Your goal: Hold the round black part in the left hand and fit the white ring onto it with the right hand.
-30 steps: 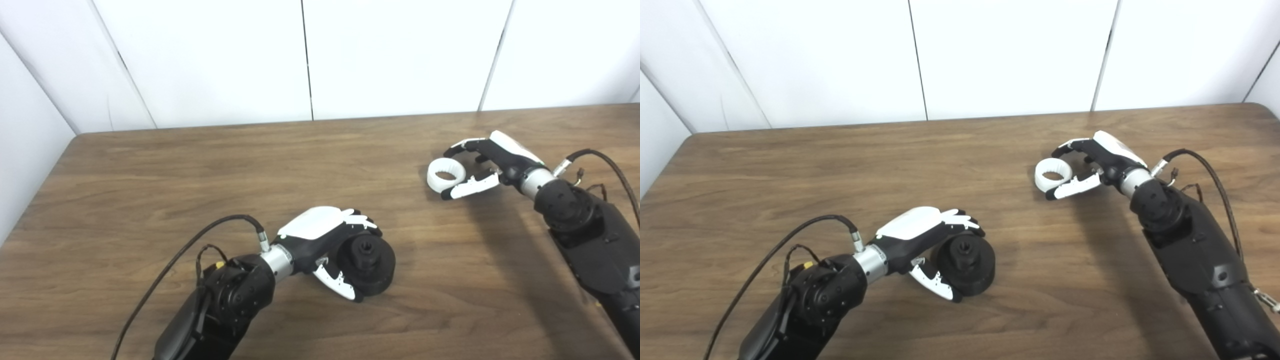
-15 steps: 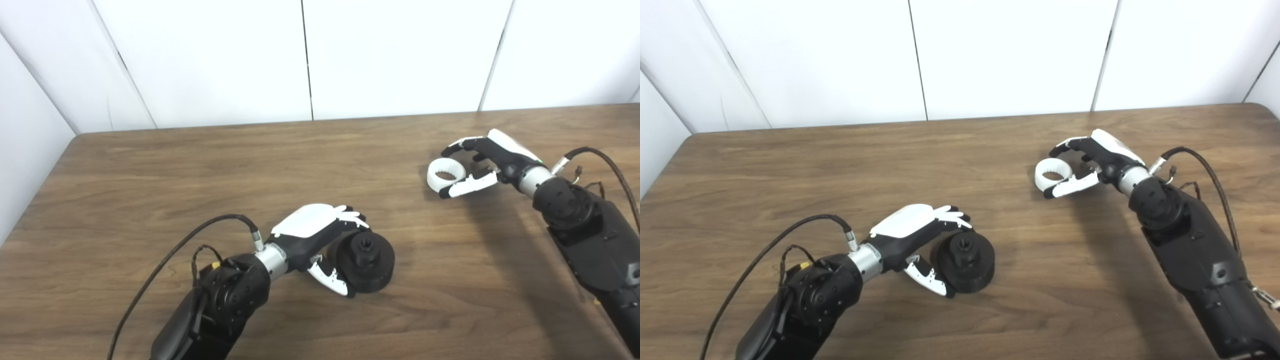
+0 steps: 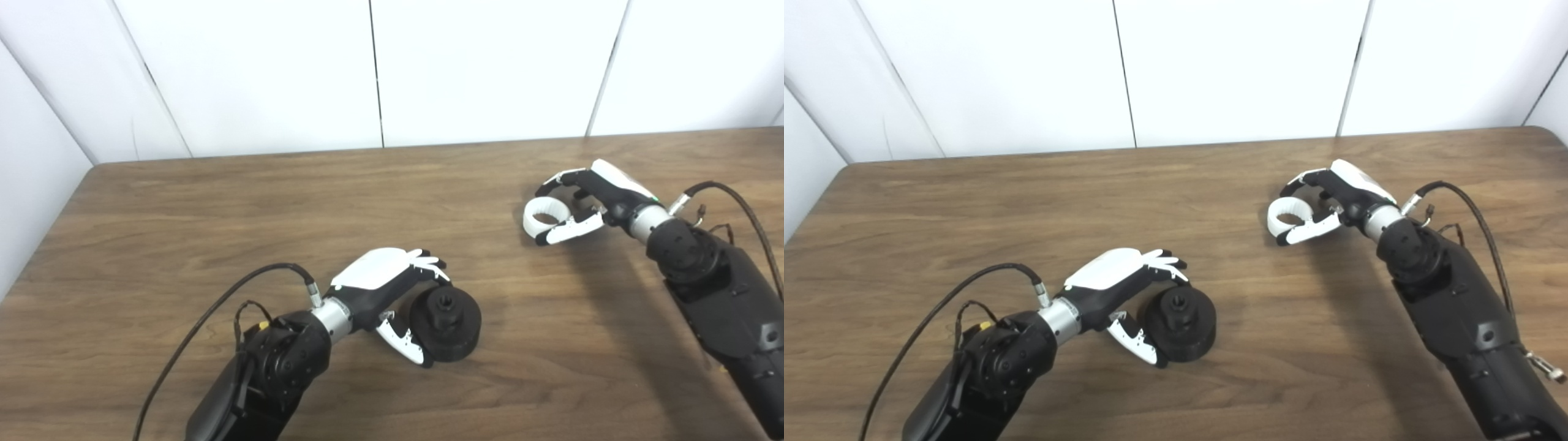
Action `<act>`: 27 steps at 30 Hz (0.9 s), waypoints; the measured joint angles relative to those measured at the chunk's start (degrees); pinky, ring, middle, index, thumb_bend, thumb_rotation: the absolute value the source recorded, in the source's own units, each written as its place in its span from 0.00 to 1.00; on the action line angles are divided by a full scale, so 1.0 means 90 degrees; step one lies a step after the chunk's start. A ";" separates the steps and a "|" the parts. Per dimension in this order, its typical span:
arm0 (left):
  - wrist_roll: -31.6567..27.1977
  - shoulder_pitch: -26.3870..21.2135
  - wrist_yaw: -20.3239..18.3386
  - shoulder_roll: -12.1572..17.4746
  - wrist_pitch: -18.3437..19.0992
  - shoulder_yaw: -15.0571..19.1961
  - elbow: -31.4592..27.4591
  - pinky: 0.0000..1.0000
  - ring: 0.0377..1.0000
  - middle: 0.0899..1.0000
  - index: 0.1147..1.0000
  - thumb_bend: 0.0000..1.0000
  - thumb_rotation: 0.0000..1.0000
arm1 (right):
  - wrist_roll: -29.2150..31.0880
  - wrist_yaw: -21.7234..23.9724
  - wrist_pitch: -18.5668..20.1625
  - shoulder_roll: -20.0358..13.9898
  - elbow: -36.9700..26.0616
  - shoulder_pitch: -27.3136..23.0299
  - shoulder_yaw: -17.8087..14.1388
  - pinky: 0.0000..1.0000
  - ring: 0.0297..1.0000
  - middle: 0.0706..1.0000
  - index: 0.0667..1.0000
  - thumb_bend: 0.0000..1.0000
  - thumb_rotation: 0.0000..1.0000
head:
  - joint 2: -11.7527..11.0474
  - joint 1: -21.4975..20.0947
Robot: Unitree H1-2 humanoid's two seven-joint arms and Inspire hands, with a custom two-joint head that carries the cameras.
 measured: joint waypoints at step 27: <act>0.0019 0.0040 0.0059 -0.0037 0.0022 0.0017 0.0000 0.88 0.99 0.93 0.68 0.90 0.15 | -0.0069 -0.0155 -0.0240 0.0057 -0.0396 0.0095 -0.0144 0.87 0.91 0.84 0.59 0.78 0.18 | -0.0058 -0.0049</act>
